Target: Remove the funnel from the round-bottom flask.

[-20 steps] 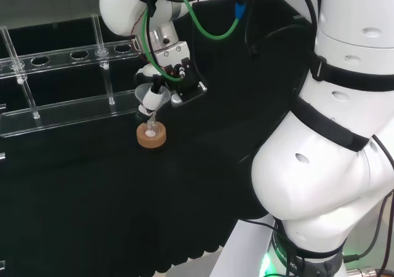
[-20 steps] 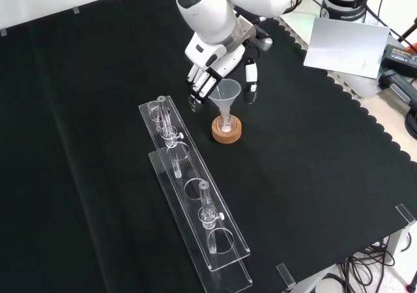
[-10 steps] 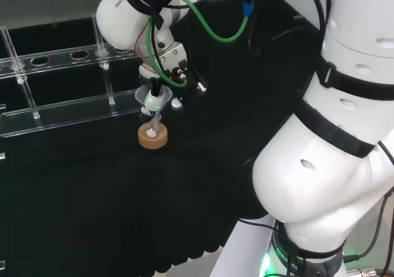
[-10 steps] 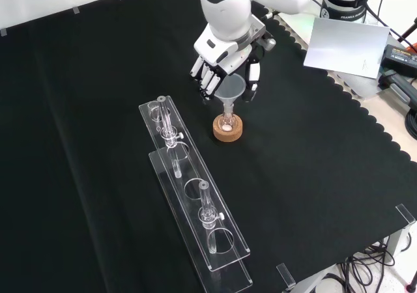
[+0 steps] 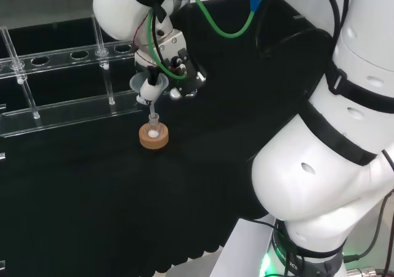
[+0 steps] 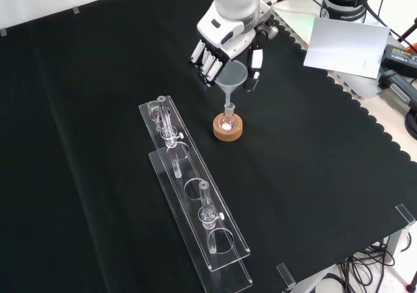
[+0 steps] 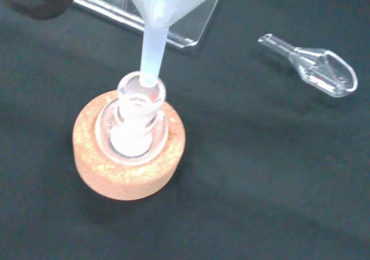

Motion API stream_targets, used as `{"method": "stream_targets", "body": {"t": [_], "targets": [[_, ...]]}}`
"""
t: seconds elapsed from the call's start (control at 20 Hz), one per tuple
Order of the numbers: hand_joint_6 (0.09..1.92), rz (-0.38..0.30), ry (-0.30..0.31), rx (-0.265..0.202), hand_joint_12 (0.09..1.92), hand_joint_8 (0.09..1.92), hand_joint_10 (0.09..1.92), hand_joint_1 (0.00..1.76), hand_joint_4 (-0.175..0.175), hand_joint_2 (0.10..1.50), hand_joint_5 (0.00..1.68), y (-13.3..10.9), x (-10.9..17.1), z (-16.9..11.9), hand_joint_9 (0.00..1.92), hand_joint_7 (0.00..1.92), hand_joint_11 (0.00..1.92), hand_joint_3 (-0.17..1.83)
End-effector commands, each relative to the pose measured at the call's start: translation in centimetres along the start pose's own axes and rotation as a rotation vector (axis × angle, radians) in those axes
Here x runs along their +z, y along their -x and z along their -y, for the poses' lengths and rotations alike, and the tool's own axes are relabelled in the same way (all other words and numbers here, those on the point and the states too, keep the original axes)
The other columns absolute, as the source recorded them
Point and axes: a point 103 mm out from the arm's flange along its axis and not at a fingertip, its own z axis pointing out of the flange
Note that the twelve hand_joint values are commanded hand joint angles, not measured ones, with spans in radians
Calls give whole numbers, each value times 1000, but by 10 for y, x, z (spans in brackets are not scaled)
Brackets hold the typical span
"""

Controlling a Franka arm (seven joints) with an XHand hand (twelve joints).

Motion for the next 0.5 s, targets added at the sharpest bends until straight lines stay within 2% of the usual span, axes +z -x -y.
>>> {"method": "stream_targets", "body": {"t": [0.05,0.2,0.3,0.5], "targets": [[647,15,21,-7,1239,663,394,751,49,834,904,2,-42,18,1317,879,629,468],[653,22,47,-8,1238,662,390,746,47,832,900,2,-60,25,1315,868,627,467],[657,23,71,13,1238,662,387,744,47,831,897,7,-87,31,1312,860,624,466],[665,20,88,23,1239,663,382,743,47,829,894,11,-110,29,1302,848,617,465]]}}
